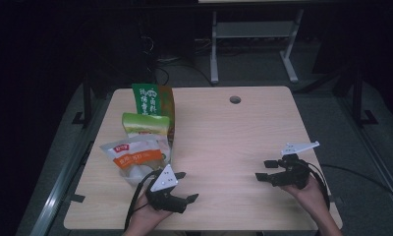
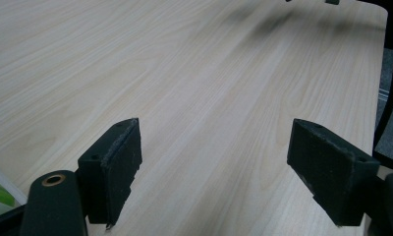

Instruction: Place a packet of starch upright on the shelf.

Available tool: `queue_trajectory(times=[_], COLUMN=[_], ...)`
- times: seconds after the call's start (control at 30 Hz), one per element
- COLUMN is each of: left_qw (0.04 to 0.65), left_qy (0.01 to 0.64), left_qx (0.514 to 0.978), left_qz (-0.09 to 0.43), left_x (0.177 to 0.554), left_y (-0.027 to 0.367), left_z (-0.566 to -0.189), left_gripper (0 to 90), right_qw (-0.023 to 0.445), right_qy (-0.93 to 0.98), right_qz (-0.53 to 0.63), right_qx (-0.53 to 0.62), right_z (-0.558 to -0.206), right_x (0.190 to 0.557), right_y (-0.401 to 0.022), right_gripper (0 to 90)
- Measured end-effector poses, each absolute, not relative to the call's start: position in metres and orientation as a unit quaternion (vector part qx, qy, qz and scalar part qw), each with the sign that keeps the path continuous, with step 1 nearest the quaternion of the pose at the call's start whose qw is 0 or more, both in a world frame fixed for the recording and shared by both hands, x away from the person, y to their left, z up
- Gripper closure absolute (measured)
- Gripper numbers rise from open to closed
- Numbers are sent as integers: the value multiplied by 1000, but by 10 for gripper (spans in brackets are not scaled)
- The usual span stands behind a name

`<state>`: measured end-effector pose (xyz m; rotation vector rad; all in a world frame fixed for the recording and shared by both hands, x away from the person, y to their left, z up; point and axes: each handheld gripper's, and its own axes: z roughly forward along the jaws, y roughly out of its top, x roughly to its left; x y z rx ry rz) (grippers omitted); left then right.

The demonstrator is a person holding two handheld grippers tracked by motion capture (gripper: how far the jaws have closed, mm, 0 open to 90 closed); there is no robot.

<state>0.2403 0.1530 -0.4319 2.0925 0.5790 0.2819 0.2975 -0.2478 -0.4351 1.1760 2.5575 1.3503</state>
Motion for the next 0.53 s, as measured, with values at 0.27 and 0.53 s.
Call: queue_trajectory(times=[0.27,0.53], left_qw=[460,460], left_qy=[235,235], left_qx=[849,850], left_qz=[112,106], left_x=[240,240], left_y=[153,151], left_z=[-432,-433], left_gripper=[205,206], right_qw=[17,25], right_qy=[816,806], right_qz=[435,451], right_qx=[379,383], right_z=[-439,-448], right_x=[285,273], right_y=[-250,-251], right_gripper=[283,267])
